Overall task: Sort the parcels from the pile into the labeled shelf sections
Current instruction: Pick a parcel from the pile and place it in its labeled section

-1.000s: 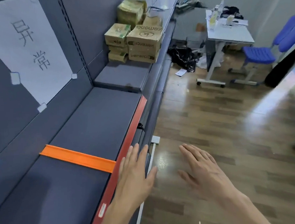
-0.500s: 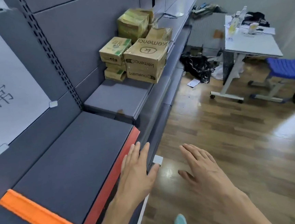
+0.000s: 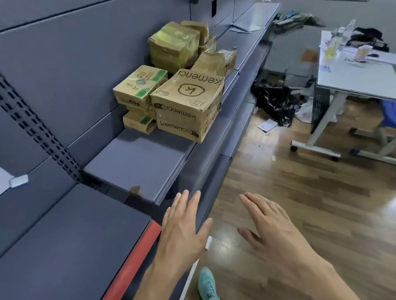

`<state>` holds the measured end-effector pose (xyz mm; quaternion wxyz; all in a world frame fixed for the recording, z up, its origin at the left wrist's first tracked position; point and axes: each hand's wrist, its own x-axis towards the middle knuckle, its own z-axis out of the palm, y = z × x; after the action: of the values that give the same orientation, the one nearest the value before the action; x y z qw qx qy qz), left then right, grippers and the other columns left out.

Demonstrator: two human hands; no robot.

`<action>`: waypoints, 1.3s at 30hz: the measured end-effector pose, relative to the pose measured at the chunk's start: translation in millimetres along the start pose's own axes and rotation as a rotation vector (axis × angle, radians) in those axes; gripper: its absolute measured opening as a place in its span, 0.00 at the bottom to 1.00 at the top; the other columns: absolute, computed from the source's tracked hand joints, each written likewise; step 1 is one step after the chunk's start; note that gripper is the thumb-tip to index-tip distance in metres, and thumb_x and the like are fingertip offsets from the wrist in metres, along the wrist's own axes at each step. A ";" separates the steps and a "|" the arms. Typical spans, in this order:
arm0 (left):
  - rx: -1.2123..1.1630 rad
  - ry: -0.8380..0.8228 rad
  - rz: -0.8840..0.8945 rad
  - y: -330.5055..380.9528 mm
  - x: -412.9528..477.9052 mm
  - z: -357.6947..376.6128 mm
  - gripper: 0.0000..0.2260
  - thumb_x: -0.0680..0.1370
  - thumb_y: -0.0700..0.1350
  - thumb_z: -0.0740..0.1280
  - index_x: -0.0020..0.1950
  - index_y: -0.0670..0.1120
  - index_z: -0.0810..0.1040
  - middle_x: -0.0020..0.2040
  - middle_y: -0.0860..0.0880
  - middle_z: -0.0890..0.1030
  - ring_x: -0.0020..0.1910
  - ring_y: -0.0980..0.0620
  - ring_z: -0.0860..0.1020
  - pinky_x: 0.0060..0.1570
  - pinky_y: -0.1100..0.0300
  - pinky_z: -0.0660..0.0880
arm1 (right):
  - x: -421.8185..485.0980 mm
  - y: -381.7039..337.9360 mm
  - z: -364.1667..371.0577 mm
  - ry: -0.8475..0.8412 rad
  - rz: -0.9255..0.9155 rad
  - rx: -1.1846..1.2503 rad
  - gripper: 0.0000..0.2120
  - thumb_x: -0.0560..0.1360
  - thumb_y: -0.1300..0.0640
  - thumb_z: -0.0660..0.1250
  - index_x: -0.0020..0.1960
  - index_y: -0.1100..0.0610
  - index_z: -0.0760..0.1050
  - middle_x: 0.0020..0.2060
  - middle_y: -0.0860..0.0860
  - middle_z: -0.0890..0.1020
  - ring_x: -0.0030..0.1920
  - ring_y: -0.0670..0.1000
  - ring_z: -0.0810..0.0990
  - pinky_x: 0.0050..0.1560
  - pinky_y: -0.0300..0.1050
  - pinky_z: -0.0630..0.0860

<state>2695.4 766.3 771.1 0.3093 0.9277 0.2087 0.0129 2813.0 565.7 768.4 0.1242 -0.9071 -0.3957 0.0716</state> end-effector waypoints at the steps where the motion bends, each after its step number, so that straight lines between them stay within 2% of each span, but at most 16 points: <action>1: -0.004 -0.001 -0.003 -0.8 16.1 1.0 0.31 0.85 0.59 0.56 0.84 0.57 0.46 0.85 0.55 0.44 0.82 0.59 0.38 0.78 0.58 0.38 | 13.0 5.8 -1.8 0.001 -0.003 -0.001 0.34 0.82 0.39 0.57 0.83 0.48 0.48 0.81 0.43 0.53 0.81 0.45 0.48 0.80 0.45 0.46; 7: -0.045 -0.026 -0.017 -1.4 118.0 -5.7 0.31 0.85 0.60 0.56 0.85 0.56 0.46 0.85 0.53 0.44 0.82 0.56 0.39 0.81 0.53 0.43 | 98.5 37.4 -21.8 0.007 -0.017 -0.042 0.34 0.82 0.39 0.58 0.82 0.48 0.49 0.80 0.43 0.55 0.81 0.45 0.49 0.80 0.44 0.47; 14: -0.075 0.032 -0.025 -14.5 193.6 -45.2 0.30 0.85 0.60 0.56 0.85 0.56 0.48 0.85 0.54 0.46 0.82 0.57 0.40 0.80 0.56 0.44 | 191.6 52.6 -39.1 0.047 -0.022 -0.041 0.34 0.82 0.39 0.57 0.82 0.48 0.51 0.80 0.43 0.56 0.80 0.44 0.50 0.75 0.37 0.41; 19: -0.133 0.054 -0.164 -32.8 212.1 -64.6 0.31 0.84 0.62 0.55 0.84 0.58 0.47 0.85 0.54 0.46 0.82 0.57 0.44 0.80 0.53 0.49 | 258.1 42.1 -53.3 0.014 -0.135 -0.015 0.33 0.82 0.41 0.57 0.82 0.48 0.50 0.80 0.43 0.56 0.80 0.45 0.53 0.79 0.42 0.50; 24: -0.150 0.065 -0.273 -35.8 226.9 -71.0 0.31 0.83 0.64 0.53 0.83 0.61 0.46 0.85 0.53 0.48 0.83 0.54 0.48 0.80 0.49 0.54 | 308.6 43.0 -75.5 0.072 -0.196 0.065 0.30 0.81 0.40 0.59 0.81 0.46 0.58 0.77 0.41 0.63 0.76 0.44 0.61 0.74 0.44 0.62; 27: -0.165 0.102 -0.324 -29.3 242.1 -73.9 0.31 0.83 0.65 0.52 0.83 0.61 0.46 0.84 0.54 0.50 0.82 0.54 0.50 0.78 0.50 0.56 | 338.5 56.6 -86.3 0.102 -0.233 0.083 0.28 0.82 0.41 0.59 0.80 0.46 0.60 0.76 0.41 0.65 0.76 0.44 0.62 0.73 0.43 0.63; 29: -0.182 0.134 -0.343 -20.9 255.0 -75.1 0.32 0.81 0.67 0.50 0.84 0.60 0.46 0.84 0.54 0.52 0.82 0.53 0.52 0.78 0.50 0.57 | 360.8 65.6 -91.2 0.095 -0.274 0.075 0.28 0.82 0.42 0.60 0.80 0.46 0.61 0.76 0.42 0.66 0.76 0.45 0.62 0.75 0.47 0.65; 34: -0.245 0.242 -0.449 7.6 300.9 -70.7 0.42 0.74 0.75 0.44 0.84 0.56 0.44 0.84 0.51 0.53 0.82 0.49 0.55 0.78 0.47 0.60 | 412.9 95.1 -99.0 0.122 -0.367 0.084 0.27 0.81 0.42 0.60 0.78 0.48 0.65 0.74 0.44 0.69 0.73 0.47 0.63 0.73 0.51 0.67; 39: -0.343 0.311 -0.554 20.9 336.3 -56.2 0.43 0.75 0.74 0.54 0.83 0.59 0.41 0.82 0.51 0.62 0.78 0.47 0.65 0.70 0.49 0.68 | 458.3 138.1 -110.4 0.047 -0.357 0.108 0.35 0.77 0.34 0.52 0.77 0.51 0.66 0.73 0.48 0.69 0.71 0.52 0.63 0.71 0.52 0.67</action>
<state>3001.6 916.0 793.3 0.4166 0.7576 0.4916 0.1043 3245.0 793.6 820.8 0.1926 -0.8160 -0.5429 0.0481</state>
